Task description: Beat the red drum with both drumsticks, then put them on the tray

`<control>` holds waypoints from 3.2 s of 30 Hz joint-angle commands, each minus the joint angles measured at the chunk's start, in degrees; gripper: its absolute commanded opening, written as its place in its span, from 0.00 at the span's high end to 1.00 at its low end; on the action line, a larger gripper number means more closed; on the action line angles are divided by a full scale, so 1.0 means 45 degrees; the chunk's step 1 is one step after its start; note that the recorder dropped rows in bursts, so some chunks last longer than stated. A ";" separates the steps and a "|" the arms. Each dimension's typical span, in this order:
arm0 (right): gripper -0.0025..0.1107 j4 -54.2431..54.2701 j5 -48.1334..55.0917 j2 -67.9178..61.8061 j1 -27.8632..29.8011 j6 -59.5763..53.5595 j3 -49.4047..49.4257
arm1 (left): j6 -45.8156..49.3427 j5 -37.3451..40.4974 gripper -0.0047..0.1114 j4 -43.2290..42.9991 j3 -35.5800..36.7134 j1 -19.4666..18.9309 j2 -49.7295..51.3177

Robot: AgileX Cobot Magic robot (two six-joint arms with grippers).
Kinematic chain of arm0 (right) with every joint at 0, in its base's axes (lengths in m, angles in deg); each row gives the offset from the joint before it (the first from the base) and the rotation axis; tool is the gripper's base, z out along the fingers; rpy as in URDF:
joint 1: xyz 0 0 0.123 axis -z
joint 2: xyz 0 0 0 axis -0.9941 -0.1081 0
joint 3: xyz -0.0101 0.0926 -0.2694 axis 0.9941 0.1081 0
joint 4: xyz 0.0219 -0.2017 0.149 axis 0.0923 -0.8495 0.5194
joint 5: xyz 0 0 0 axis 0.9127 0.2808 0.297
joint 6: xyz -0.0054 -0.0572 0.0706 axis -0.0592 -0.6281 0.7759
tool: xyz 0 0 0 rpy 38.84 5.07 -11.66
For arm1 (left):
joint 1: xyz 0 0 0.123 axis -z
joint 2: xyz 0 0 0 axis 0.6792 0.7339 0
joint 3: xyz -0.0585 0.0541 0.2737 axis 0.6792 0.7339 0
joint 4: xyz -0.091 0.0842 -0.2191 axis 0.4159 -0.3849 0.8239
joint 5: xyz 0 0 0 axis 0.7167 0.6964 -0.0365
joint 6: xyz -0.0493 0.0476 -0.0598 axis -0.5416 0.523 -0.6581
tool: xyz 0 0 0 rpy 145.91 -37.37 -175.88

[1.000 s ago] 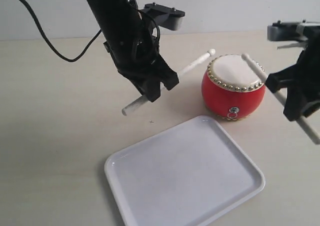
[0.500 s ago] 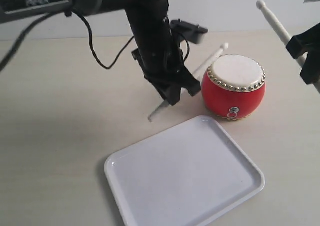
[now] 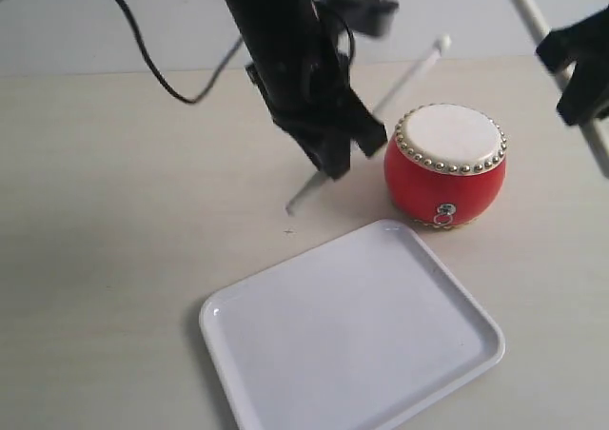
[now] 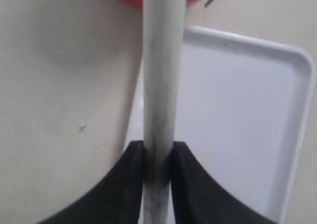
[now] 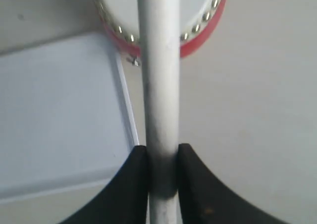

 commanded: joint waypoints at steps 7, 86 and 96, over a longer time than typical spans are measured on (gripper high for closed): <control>0.98 -0.0370 0.0072 0.0451 -0.0025 0.0127 -0.0516 | 0.0132 0.0008 0.96 -0.0088 0.0102 0.0178 0.1039; 0.98 0.0193 0.0072 -0.2364 -0.0025 -0.0695 0.3043 | -0.0474 0.0008 0.96 -0.0803 0.0759 0.0573 -0.2239; 0.98 0.0736 0.0072 -0.2791 -0.0025 -0.0989 0.3259 | -0.0474 0.0008 0.96 -0.1721 0.1936 -0.0093 -0.5058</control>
